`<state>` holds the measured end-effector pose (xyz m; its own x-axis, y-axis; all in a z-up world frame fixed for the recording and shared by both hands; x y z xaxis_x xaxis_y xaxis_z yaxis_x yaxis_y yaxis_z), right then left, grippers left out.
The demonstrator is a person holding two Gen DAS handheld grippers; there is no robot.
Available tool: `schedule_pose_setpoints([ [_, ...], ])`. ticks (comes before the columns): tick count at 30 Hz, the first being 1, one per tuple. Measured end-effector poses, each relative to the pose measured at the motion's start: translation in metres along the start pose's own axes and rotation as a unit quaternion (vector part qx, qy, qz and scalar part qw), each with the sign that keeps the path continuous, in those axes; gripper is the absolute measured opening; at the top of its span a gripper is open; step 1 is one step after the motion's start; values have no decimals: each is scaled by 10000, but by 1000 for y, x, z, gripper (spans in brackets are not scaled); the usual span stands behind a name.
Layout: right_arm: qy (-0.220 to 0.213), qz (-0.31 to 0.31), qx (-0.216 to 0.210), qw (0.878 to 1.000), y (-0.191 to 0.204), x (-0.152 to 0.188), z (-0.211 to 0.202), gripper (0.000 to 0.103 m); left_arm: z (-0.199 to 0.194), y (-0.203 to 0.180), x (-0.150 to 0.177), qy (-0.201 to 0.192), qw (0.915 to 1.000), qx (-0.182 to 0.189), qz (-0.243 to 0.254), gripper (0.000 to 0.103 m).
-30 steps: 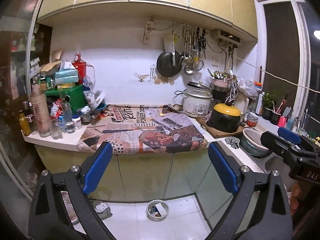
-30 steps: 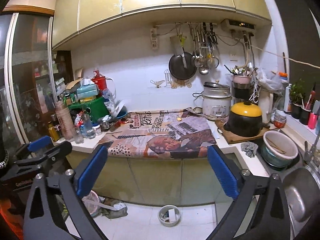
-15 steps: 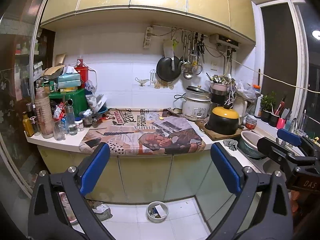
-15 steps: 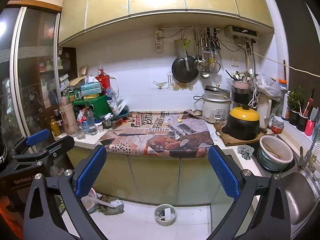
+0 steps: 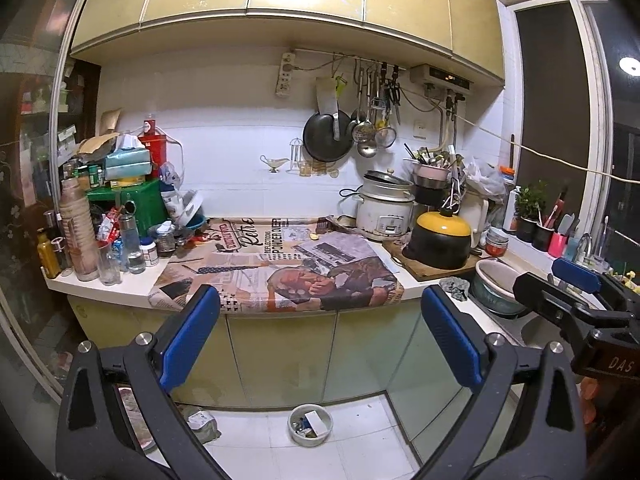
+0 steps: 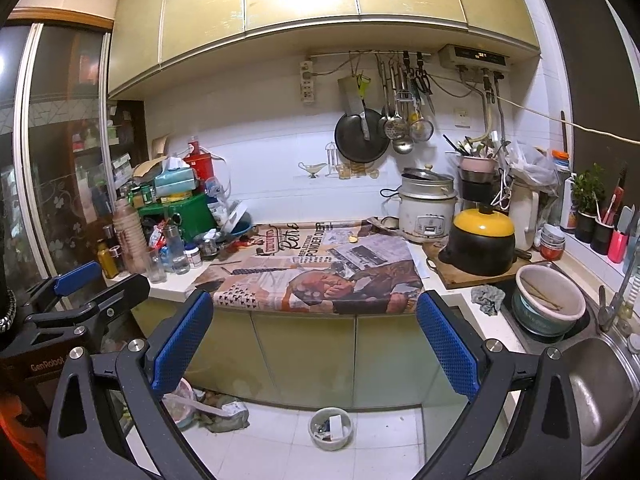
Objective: Collect trash
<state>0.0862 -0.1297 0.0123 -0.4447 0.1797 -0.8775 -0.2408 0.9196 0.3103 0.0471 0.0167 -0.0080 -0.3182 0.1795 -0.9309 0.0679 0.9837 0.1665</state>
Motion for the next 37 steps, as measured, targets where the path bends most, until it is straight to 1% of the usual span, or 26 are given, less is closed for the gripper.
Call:
schedule_pose_setpoints([
  [12,76,-69,-3,9999,3,1,3,101,8,3,-2,-23,10000,65,-65,101],
  [25,184,-96,-62,9998,10,2,18,101,14,7,-1,-6,9999,76,-110,101],
  [30,230,-77,-75,9997,12,2,26,101,25,12,1,65,9999,33,-156,101],
  [37,350,-11,-105,9993,11,-2,51,101,52,24,4,196,9996,35,-215,101],
])
Point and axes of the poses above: each gripper's, at about its wrist camera, not at the fingertips, and z roughly the way its jaws point, y to its left, x to its underside, the point moved 10 cm from there along z, roughly the way its jaws point, and after that the axes turned 15 degrees about z, right-handed, at the moved point
